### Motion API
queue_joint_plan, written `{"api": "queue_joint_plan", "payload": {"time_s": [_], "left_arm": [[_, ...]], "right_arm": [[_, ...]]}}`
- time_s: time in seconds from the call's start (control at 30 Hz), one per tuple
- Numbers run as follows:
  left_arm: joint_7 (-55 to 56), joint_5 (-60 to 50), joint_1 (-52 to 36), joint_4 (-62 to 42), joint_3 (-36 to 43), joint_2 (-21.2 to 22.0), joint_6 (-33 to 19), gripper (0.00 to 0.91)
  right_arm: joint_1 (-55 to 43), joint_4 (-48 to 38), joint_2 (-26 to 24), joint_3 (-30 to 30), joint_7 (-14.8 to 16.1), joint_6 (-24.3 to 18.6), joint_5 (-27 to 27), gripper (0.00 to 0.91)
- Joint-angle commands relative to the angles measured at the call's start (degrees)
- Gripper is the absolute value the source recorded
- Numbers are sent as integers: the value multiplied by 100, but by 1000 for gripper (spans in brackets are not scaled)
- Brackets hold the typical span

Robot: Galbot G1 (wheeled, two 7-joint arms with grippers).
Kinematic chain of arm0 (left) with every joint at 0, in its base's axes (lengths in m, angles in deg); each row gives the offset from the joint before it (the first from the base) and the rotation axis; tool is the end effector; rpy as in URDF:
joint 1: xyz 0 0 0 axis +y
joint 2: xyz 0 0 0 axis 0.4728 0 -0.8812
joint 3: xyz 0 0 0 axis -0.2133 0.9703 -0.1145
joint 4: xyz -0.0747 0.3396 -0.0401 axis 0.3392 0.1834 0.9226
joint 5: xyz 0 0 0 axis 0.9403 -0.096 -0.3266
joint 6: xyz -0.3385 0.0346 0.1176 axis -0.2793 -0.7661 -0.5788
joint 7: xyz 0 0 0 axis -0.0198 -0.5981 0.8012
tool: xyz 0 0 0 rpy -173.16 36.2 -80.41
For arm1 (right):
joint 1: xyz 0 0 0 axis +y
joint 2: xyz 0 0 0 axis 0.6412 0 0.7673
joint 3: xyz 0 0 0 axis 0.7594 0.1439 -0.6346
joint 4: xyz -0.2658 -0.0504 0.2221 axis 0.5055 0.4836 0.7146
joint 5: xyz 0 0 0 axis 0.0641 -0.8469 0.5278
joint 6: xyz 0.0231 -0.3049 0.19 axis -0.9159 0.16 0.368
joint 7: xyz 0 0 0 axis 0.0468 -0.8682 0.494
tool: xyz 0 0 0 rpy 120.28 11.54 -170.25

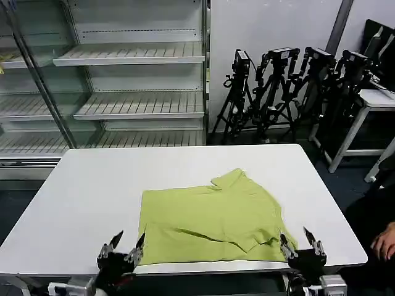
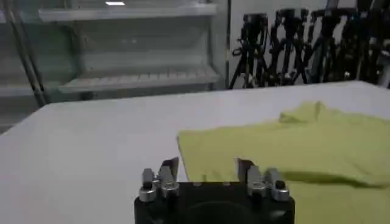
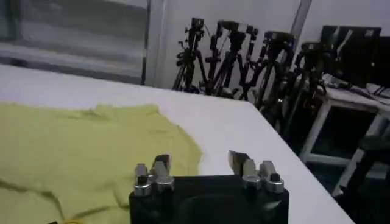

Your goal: Fold and organize the clothes.

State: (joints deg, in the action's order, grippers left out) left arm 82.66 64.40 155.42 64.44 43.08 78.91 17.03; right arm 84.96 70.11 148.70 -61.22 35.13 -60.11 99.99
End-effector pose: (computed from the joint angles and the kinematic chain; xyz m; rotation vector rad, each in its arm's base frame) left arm 0.1417 0.0236 -0.1990 -0.1448 -2.7516 -0.0287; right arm 0.1578 -0.0375 -0.2109 -0.0246 -2.8306 0.1827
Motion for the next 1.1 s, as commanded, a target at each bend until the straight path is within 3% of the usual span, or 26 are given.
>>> {"api": "queue_joint_plan", "payload": {"time_s": [0.03,0.23,0.6,1.1], "left_arm": [[615,1528,-1695,-948,234,-543,314,907],[989,1593,-2421,-1677,667,-716,318,907],[1094,1570,-3743,-2936,1514,-773,325,907],[1185,1657,-5003,-4200,2226,-459,330,907]], "right_arm": [[-2107,-874,-197,785,-397,540,1067,907],[-3212,-1864,-464,1416,-600,573,1346,907],[-5170,-3438,-487,2470,-873,581,2077,907],[-6301,-5280,-59,3305,-854,587,2316,907]]}}
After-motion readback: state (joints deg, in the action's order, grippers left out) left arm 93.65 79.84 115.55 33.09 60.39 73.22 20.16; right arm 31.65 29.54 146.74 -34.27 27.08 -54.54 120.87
